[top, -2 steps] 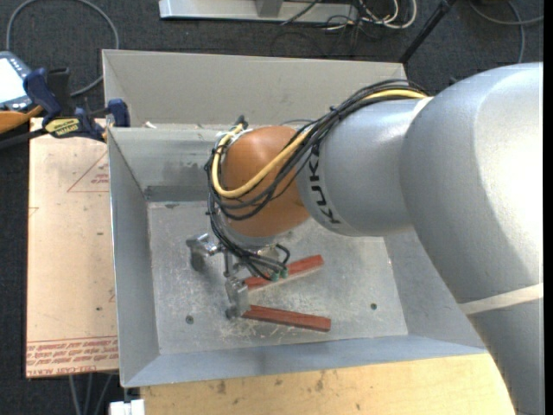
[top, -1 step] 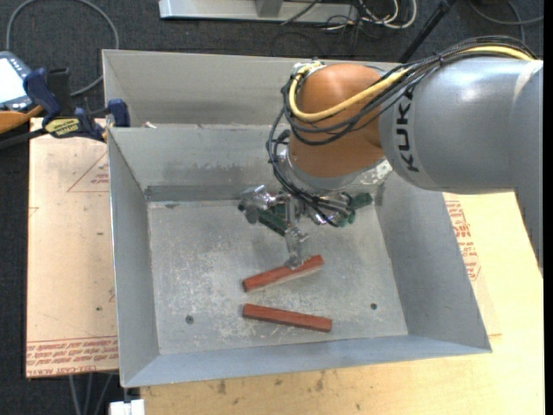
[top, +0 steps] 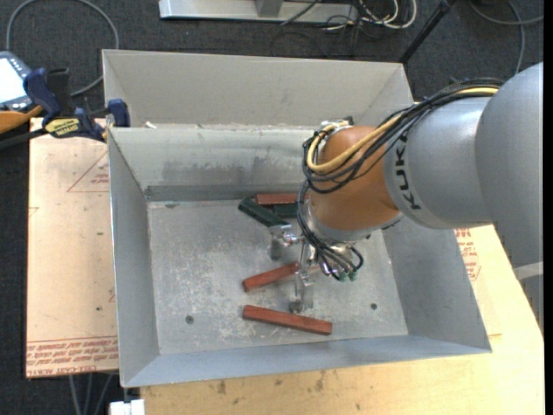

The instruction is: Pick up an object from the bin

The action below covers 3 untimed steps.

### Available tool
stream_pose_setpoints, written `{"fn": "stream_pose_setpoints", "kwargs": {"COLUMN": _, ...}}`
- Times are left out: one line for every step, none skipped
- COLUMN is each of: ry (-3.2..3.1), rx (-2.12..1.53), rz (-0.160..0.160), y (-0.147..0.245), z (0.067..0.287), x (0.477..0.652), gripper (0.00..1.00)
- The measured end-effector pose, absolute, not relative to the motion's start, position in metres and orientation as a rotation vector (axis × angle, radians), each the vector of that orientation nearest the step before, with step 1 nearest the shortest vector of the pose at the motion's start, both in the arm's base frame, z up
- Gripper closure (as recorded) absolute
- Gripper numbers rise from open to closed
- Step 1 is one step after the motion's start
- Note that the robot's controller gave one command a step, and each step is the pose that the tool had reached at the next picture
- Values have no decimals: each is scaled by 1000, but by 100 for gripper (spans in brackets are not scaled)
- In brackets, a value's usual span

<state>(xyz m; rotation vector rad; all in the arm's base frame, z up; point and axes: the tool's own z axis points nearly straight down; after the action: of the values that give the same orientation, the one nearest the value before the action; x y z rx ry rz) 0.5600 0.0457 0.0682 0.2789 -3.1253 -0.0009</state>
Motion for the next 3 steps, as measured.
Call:
{"fn": "stream_pose_setpoints", "kwargs": {"ry": -3130, "rx": 279, "rz": -2, "y": 47, "z": 71, "x": 562, "gripper": 100}}
{"fn": "stream_pose_setpoints", "kwargs": {"ry": -3136, "rx": 313, "rz": 0, "y": 36, "z": 175, "x": 556, "gripper": 100}}
{"fn": "stream_pose_setpoints", "kwargs": {"ry": -3147, "rx": 131, "rz": -2, "y": 43, "z": 252, "x": 522, "gripper": 100}}
